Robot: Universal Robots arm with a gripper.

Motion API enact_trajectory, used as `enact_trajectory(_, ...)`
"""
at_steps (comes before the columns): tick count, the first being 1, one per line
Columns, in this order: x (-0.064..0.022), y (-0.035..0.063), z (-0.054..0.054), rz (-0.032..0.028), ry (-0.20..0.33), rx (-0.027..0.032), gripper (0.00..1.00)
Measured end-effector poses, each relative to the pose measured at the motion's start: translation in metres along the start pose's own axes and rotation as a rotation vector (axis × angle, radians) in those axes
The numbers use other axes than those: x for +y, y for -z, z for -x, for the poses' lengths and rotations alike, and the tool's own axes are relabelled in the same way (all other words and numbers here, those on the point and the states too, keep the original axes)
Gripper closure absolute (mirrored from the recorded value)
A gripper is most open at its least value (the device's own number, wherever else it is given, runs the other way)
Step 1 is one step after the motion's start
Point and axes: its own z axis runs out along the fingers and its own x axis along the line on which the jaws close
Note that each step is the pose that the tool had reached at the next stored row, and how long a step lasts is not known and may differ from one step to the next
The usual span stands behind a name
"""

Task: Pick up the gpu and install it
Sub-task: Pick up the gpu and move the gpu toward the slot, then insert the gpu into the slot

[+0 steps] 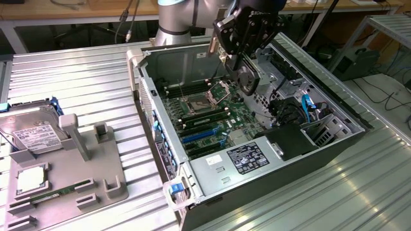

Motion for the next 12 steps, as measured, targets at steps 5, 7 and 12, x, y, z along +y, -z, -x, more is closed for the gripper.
enact_trajectory(5,-0.0001,-0.0001,0.0033,0.0001,0.000,0.0000,0.72)
enact_trajectory(7,-0.0001,-0.0001,0.0033,0.0001,0.000,0.0000,0.72)
enact_trajectory(12,-0.0001,-0.0001,0.0033,0.0001,0.000,-0.0001,0.72)
